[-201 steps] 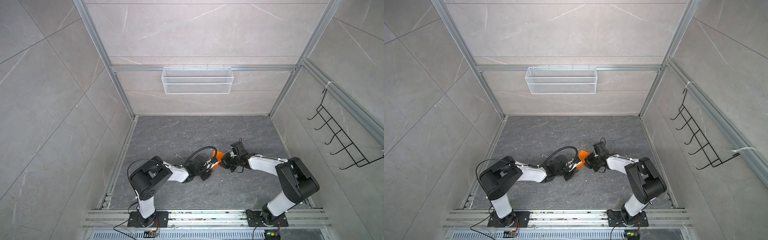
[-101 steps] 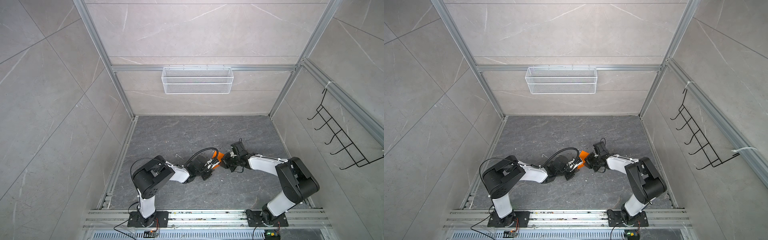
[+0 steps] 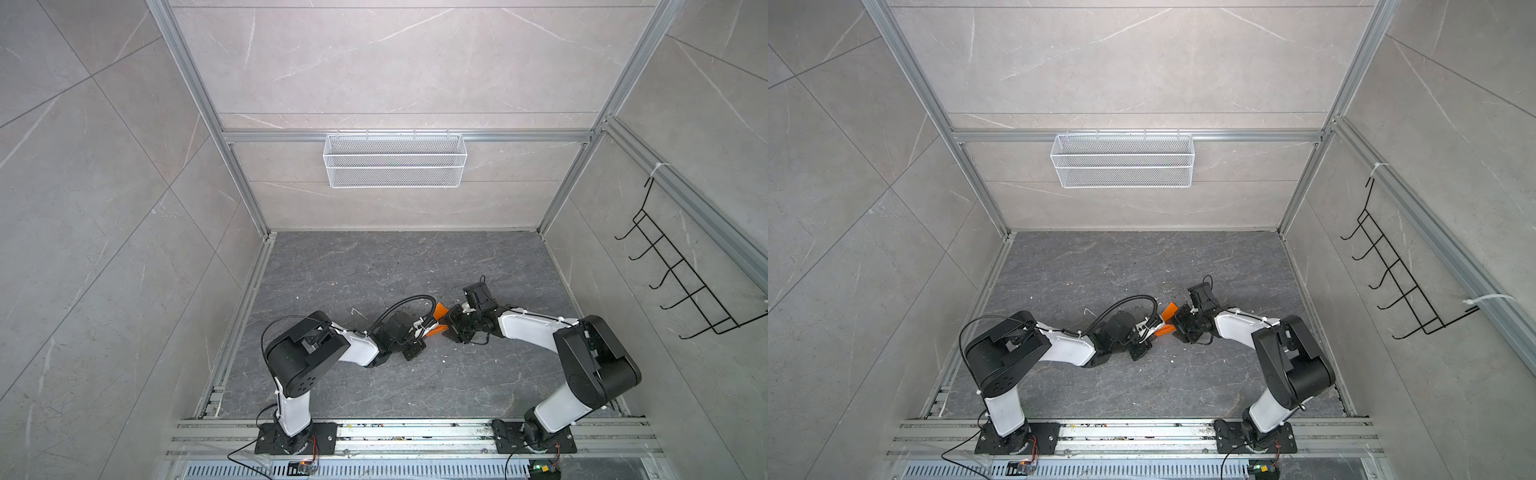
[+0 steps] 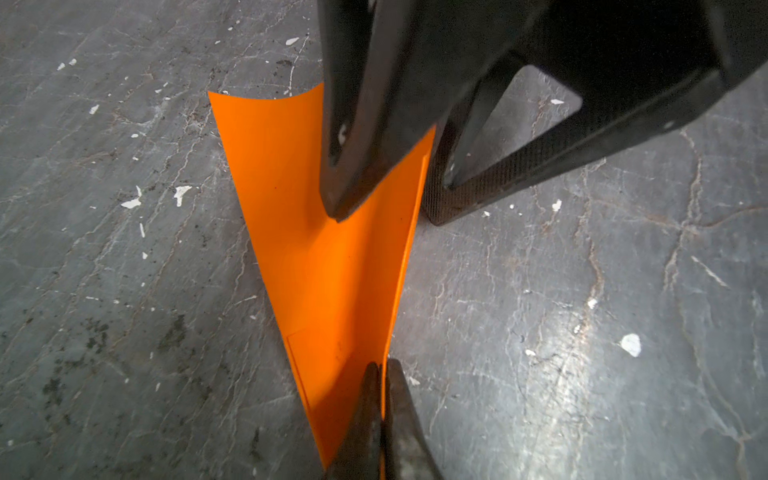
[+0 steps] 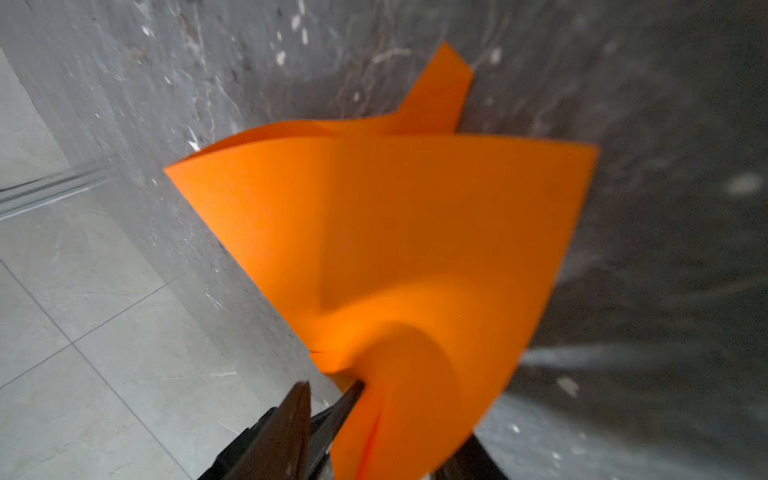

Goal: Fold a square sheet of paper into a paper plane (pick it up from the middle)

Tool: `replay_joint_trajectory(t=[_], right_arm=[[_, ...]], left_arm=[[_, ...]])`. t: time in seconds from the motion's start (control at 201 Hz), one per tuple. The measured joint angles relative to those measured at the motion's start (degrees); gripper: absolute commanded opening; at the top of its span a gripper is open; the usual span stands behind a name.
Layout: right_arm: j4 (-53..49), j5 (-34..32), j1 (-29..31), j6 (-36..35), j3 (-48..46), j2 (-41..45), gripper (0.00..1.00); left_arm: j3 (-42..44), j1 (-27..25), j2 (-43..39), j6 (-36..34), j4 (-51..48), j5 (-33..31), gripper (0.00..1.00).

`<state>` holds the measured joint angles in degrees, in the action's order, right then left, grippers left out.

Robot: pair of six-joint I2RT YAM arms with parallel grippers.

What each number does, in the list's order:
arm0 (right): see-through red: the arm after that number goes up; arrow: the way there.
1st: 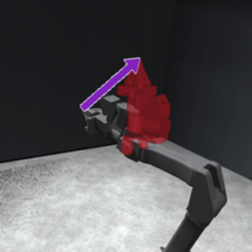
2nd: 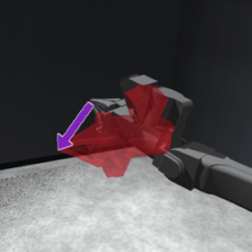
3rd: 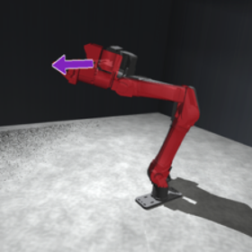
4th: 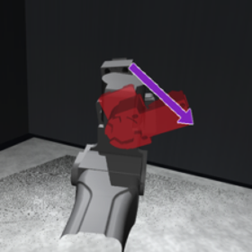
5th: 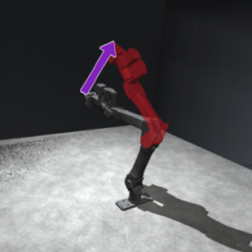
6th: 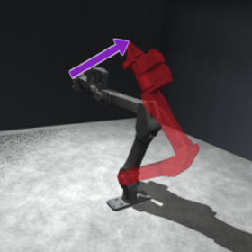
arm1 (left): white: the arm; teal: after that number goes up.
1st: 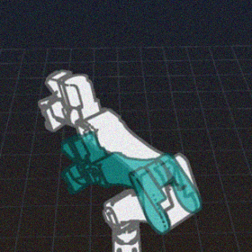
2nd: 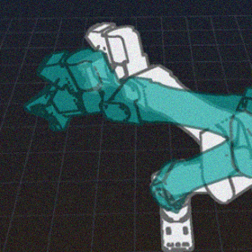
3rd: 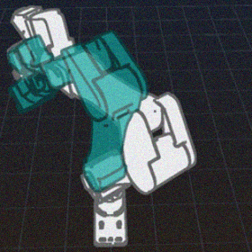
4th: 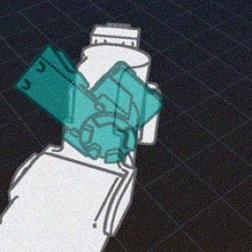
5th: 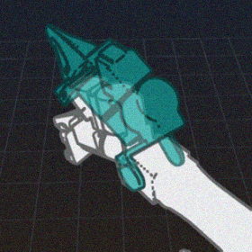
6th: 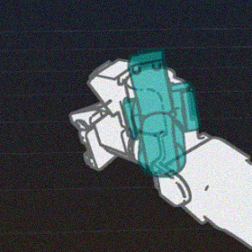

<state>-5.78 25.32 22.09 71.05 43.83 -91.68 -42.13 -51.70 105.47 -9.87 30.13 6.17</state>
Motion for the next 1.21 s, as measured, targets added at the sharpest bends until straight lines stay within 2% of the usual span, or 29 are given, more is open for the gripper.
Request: replay_joint_trajectory(t=[0.184, 0.408, 0.642, 0.722, 1.01, 1.209], right_arm=[[-0.98, -1.81, -2.73, -3.06, -0.02, 5.84, 0.65], [0.96, -3.30, -4.00, -9.31, -2.89, 10.56, 0.65], [12.00, -0.07, -4.00, -17.11, -9.79, 13.18, 0.62], [16.52, 2.01, -3.72, -19.04, -11.96, 13.16, 0.57], [32.28, 8.24, 2.58, -23.12, -12.63, 4.57, 0.41], [39.41, 10.82, 3.85, -23.74, -10.84, -4.57, 0.31]], left_arm=[[0.07, 0.79, 0.00, 6.36, -0.04, 1.40, 0.04], [2.38, 4.46, 0.00, 18.78, 3.48, 6.86, 0.04], [5.11, 8.35, 0.94, 30.75, 9.31, 12.52, 0.06], [5.16, 8.87, 1.62, 33.57, 10.58, 13.31, 0.06], [4.72, 9.90, 2.47, 39.93, 11.10, 15.17, 0.05], [3.04, 10.08, 2.47, 41.59, 8.13, 15.28, 0.05]])
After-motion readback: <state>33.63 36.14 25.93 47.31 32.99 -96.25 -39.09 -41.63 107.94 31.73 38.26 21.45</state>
